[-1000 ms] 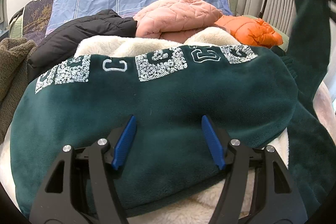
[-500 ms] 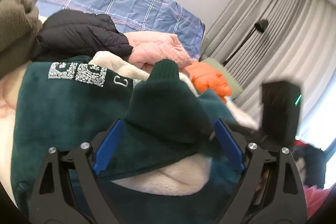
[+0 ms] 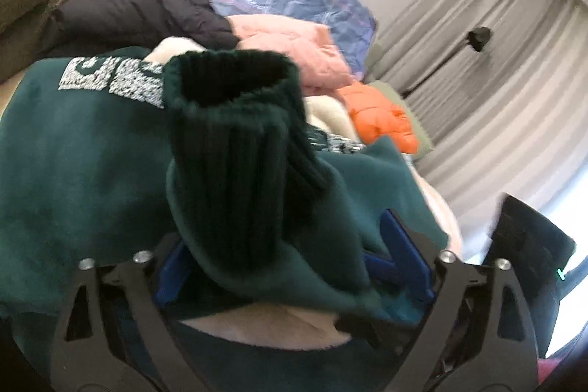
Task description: Fold large clothes
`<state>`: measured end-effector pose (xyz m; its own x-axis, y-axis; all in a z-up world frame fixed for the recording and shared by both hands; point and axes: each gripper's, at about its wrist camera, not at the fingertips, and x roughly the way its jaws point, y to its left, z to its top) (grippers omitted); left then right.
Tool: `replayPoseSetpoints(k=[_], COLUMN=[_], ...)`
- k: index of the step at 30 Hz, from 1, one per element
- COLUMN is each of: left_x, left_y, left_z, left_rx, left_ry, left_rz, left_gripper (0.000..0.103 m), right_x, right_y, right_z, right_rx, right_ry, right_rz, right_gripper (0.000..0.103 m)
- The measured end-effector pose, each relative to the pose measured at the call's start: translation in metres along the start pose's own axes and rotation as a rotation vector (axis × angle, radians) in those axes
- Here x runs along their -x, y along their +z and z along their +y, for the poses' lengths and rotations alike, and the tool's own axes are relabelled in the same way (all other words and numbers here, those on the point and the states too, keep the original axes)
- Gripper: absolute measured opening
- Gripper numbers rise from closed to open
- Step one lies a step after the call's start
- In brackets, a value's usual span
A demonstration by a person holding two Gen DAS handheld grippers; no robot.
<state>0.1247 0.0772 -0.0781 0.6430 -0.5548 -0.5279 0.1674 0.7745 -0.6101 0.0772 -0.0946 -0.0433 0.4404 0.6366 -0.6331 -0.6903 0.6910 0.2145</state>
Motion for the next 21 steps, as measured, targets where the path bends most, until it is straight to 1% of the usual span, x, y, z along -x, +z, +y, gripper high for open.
replayPoseSetpoints(k=[1, 2, 3, 4, 6, 7, 9, 10, 11, 12, 13, 14, 15, 16, 17, 18, 19, 20, 21], left_x=[-0.003, -0.003, 0.002, 0.009, 0.035, 0.053, 0.080, 0.089, 0.097, 0.101, 0.099, 0.091, 0.076, 0.062, 0.044, 0.024, 0.016, 0.017, 0.023], left_y=[0.004, 0.008, 0.013, 0.017, 0.031, 0.041, 0.053, 0.057, 0.061, 0.064, 0.064, 0.065, 0.060, 0.055, 0.047, 0.036, 0.028, 0.018, 0.018], left_z=[0.002, 0.001, -0.001, -0.010, -0.038, -0.055, -0.076, -0.081, -0.083, -0.079, -0.069, -0.060, -0.036, -0.016, 0.008, 0.037, 0.056, 0.071, 0.071], left_rx=[0.011, 0.013, 0.001, -0.034, -0.154, -0.214, -0.300, -0.331, -0.366, -0.380, -0.381, -0.374, -0.343, -0.313, -0.278, -0.232, -0.194, -0.147, -0.133], left_ry=[-0.006, -0.018, -0.027, -0.028, -0.050, -0.080, -0.093, -0.092, -0.081, -0.046, 0.006, 0.052, 0.123, 0.168, 0.224, 0.288, 0.312, 0.278, 0.258], left_rz=[0.001, 0.004, -0.015, -0.046, -0.132, -0.184, -0.274, -0.301, -0.329, -0.352, -0.358, -0.349, -0.305, -0.252, -0.177, -0.085, -0.035, -0.050, -0.074], left_gripper=[0.038, 0.035, 0.030, 0.029, 0.029, 0.029, 0.029, 0.030, 0.030, 0.031, 0.033, 0.034, 0.036, 0.038, 0.039, 0.044, 0.048, 0.049, 0.053], right_x=[0.005, 0.010, 0.024, 0.035, 0.063, 0.079, 0.090, 0.090, 0.086, 0.079, 0.068, 0.057, 0.049, 0.043, 0.042, 0.043, 0.044, 0.047, 0.050], right_y=[0.001, 0.003, 0.007, 0.008, 0.015, 0.019, 0.022, 0.020, 0.016, 0.010, 0.001, -0.007, -0.013, -0.020, -0.022, -0.020, -0.015, -0.012, -0.010], right_z=[0.002, 0.000, -0.003, -0.007, -0.024, -0.040, -0.069, -0.089, -0.101, -0.111, -0.120, -0.124, -0.126, -0.127, -0.126, -0.124, -0.122, -0.120, -0.118], right_rx=[0.018, 0.026, 0.030, 0.027, -0.003, -0.048, -0.147, -0.219, -0.263, -0.295, -0.313, -0.321, -0.329, -0.338, -0.337, -0.323, -0.311, -0.299, -0.290], right_ry=[-0.008, -0.014, -0.021, -0.027, -0.069, -0.118, -0.220, -0.296, -0.346, -0.386, -0.421, -0.439, -0.444, -0.440, -0.434, -0.431, -0.432, -0.433, -0.436], right_rz=[-0.004, -0.018, -0.060, -0.096, -0.187, -0.238, -0.269, -0.253, -0.228, -0.190, -0.132, -0.084, -0.054, -0.041, -0.042, -0.039, -0.031, -0.023, -0.024], right_gripper=[0.053, 0.053, 0.053, 0.053, 0.053, 0.055, 0.058, 0.059, 0.059, 0.059, 0.059, 0.061, 0.067, 0.069, 0.070, 0.071, 0.072, 0.073, 0.073])
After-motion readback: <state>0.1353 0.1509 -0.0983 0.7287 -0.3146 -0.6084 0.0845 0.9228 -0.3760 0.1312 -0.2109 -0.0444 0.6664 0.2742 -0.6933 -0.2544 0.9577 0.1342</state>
